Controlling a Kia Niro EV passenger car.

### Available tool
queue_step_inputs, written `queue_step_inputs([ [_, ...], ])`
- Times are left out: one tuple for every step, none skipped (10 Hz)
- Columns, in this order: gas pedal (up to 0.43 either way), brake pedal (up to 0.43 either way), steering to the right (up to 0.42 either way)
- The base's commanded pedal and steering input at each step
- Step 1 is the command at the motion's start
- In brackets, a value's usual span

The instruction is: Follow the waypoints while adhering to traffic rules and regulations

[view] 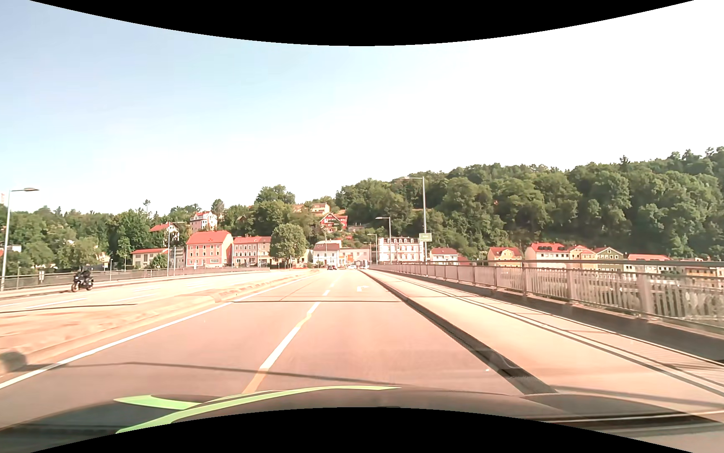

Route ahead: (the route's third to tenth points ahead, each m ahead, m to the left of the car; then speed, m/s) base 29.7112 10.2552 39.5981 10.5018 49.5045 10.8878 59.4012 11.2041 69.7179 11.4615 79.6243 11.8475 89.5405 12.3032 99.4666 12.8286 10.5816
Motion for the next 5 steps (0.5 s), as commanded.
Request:
queue_step_inputs([
  [0.28,0.0,-0.008],
  [0.28,0.0,-0.008],
  [0.28,0.0,-0.012],
  [0.28,0.0,-0.014],
  [0.28,0.0,-0.014],
])
